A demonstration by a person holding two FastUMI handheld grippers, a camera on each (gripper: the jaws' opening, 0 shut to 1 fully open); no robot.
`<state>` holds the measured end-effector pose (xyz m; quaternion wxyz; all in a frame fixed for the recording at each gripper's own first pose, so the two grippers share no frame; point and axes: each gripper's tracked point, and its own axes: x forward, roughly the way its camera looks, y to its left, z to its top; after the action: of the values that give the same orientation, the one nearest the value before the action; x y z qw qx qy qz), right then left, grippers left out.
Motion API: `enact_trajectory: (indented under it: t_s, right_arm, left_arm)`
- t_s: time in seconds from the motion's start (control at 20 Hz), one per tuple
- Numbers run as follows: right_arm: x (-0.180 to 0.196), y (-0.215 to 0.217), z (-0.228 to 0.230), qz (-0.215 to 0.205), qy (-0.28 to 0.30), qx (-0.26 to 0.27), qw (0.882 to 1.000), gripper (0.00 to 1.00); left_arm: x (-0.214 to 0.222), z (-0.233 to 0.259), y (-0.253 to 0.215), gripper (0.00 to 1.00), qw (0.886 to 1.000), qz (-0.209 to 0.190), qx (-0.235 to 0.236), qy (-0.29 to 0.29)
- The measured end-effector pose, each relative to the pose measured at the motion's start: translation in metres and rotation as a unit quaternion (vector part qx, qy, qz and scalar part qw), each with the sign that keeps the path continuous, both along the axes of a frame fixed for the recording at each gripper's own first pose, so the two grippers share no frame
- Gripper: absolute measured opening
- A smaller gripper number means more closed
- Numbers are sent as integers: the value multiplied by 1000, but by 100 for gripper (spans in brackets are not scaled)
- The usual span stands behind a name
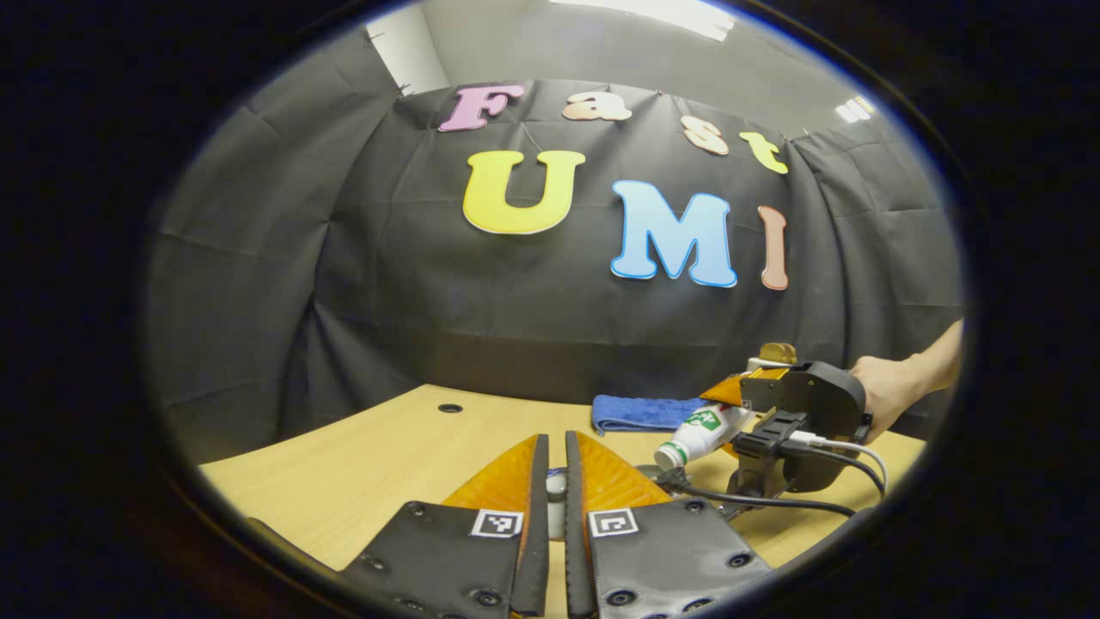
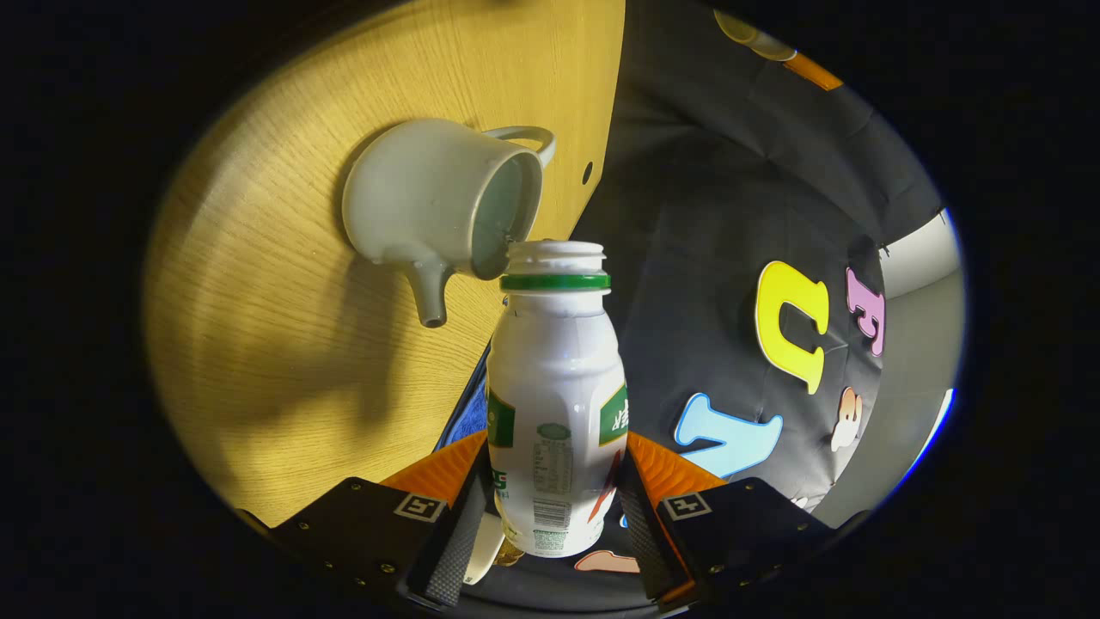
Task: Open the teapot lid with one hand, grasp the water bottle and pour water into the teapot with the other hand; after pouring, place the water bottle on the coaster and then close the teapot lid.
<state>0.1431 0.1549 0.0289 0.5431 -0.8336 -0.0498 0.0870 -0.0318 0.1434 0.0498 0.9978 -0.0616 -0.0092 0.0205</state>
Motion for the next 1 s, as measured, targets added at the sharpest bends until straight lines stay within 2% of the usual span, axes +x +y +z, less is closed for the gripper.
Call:
enact_trajectory:
  t_s: [0.25,0.7,0.85,1.0]
  right_arm:
    - [0,5,-5,10,11,34,999,76]
    - [-1,1,-14,8,42,152,988,76]
    - [-1,-2,-18,3,67,218,974,76]
    - [-3,-8,-11,3,81,303,949,76]
  left_arm:
    - [0,-1,2,19,1000,1,-4,-1]
    - [1,-1,2,19,1000,-1,-22,-4]
    - [2,-2,4,19,1000,-1,-25,-3]
    - [6,2,1,19,999,-13,-31,-9]
